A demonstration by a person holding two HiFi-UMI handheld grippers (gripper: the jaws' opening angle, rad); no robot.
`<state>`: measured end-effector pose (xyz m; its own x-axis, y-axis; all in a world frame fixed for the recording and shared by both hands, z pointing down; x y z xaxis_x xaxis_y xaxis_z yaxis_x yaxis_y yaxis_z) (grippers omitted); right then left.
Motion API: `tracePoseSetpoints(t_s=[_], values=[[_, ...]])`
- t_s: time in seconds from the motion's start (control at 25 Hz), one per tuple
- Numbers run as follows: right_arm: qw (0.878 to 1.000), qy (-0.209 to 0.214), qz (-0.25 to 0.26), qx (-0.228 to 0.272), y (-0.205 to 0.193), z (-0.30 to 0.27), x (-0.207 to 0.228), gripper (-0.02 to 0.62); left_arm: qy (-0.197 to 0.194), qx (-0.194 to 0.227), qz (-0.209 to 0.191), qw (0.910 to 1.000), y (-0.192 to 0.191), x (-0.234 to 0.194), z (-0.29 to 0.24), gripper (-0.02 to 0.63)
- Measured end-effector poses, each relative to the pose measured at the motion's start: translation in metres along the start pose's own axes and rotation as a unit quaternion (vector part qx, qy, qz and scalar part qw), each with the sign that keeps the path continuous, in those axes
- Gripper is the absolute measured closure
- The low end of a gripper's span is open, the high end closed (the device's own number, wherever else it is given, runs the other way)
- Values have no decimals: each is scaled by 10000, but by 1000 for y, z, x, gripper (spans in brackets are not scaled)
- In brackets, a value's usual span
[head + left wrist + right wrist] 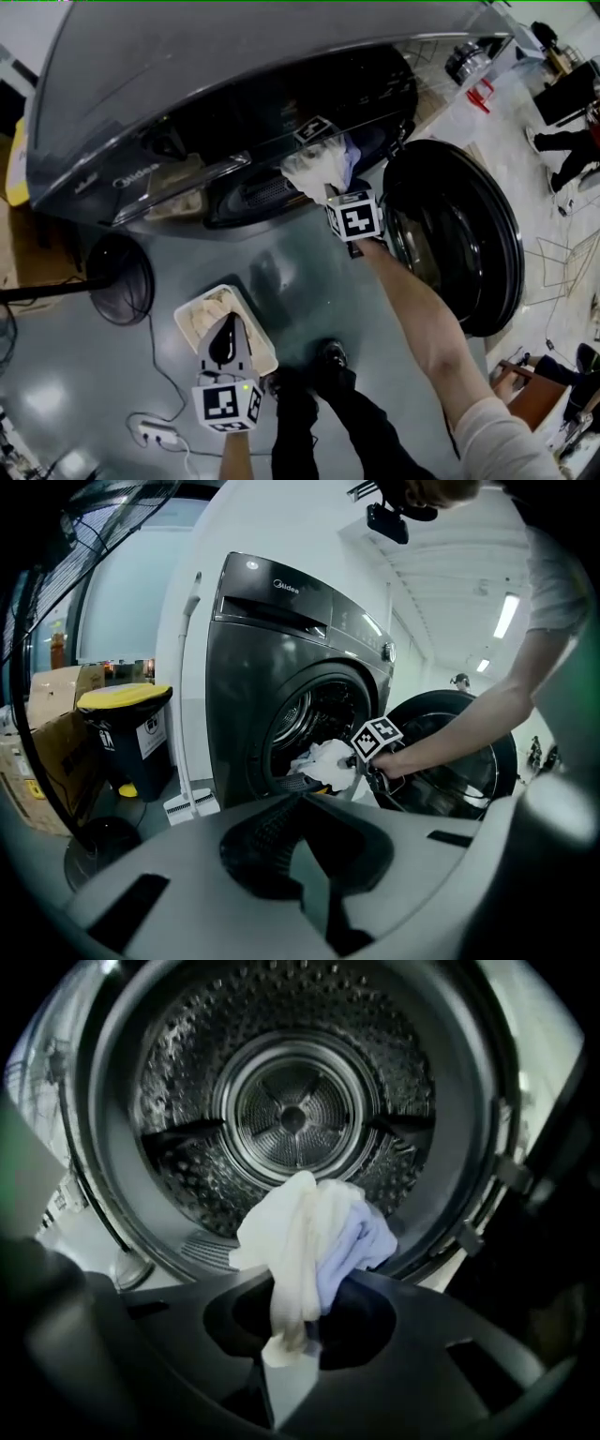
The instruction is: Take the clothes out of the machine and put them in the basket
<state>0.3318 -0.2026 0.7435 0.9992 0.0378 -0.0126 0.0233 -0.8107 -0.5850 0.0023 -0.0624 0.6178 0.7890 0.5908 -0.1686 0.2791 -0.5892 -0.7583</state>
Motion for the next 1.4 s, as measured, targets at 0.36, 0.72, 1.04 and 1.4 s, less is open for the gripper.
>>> tracePoseSetpoints(t_s=[0.36,0.72,1.04,1.4], values=[[9990,259,-103,350,-9,81,-21,502,-139,45,-61,9999,23,26,33,588],[9972,418,-198,587,-35,168,-33,502,-154,84,-4,9998,39,37,65,588],[9942,575,-98,899,-40,242,-54,503,-96,155,18,9998,51,37,91,588],[9915,749,74,1065,-45,310,-83,503,28,182,136,9997,56,35,122,588]])
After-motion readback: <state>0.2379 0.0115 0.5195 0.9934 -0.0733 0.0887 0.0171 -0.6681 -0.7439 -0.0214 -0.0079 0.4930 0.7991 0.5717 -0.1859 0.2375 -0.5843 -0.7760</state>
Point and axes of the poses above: the fingertips, and each gripper's own axes: z backward along the fingers, x to its right, y out of its top, the point moved 4 cm from there along z, backward along the fingers, and after that the axes turned 8 degrees about -x, right-handed, at the moved point
